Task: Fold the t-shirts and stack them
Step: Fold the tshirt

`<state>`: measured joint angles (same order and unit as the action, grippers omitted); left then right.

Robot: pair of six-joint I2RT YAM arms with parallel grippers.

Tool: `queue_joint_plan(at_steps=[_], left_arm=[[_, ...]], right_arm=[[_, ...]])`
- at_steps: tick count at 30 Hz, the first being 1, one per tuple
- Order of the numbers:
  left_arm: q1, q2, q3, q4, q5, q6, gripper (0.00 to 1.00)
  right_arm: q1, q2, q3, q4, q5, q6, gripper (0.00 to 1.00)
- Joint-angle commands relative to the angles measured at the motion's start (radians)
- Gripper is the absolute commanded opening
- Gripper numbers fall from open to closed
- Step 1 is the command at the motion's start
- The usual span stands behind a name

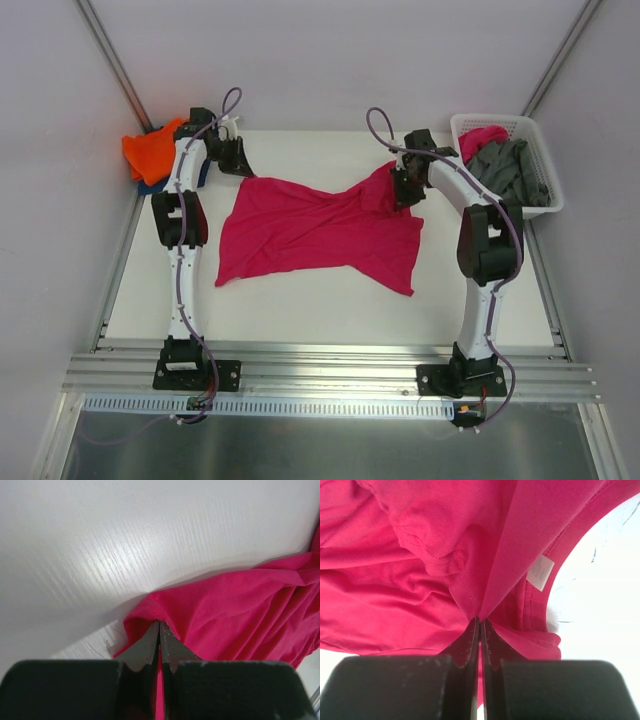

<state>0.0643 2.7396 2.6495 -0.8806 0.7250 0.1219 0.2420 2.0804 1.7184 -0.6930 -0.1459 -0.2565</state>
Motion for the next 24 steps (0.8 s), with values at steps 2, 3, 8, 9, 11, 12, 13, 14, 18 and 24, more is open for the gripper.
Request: queue_joint_plan(at_steps=[2,3,8,9,11,12,13,14,18,24], left_arm=[[-0.004,-0.208,-0.029,-0.023,0.045,0.004,0.0],[-0.004,-0.228,-0.04,-0.024,0.042,0.005,0.0],[-0.001,-0.346,-0.06,-0.031,-0.002,0.007,0.0],[0.0,-0.365,-0.069,-0.034,-0.01,0.008,0.0],[0.002,-0.421,-0.082,-0.038,-0.018,0.013,0.0],[0.002,-0.441,-0.097,-0.044,-0.025,0.018,0.0],[0.006,-0.463,-0.108,-0.047,-0.032,0.018,0.0],[0.009,-0.504,-0.118,-0.055,-0.033,0.022,0.0],[0.043,-0.596,-0.172,-0.067,-0.032,0.033,0.0],[0.074,-0.71,-0.215,-0.087,-0.03,0.051,0.0]], right_arm=[[-0.007,-0.098,0.07,0.001,0.002,-0.021,0.01],[-0.01,-0.102,0.076,0.001,0.003,-0.02,0.01],[-0.049,-0.144,0.095,0.001,-0.004,-0.015,0.0],[-0.058,-0.152,0.093,-0.002,-0.009,-0.013,0.01],[-0.085,-0.181,0.089,-0.003,-0.012,-0.01,0.01],[-0.093,-0.195,0.086,-0.003,-0.015,-0.009,0.01],[-0.104,-0.209,0.084,-0.003,-0.018,-0.003,0.0],[-0.122,-0.236,0.081,-0.003,-0.02,0.002,0.01],[-0.176,-0.319,0.075,0.003,-0.041,0.007,0.0],[-0.227,-0.425,0.075,0.001,-0.075,0.019,0.0]])
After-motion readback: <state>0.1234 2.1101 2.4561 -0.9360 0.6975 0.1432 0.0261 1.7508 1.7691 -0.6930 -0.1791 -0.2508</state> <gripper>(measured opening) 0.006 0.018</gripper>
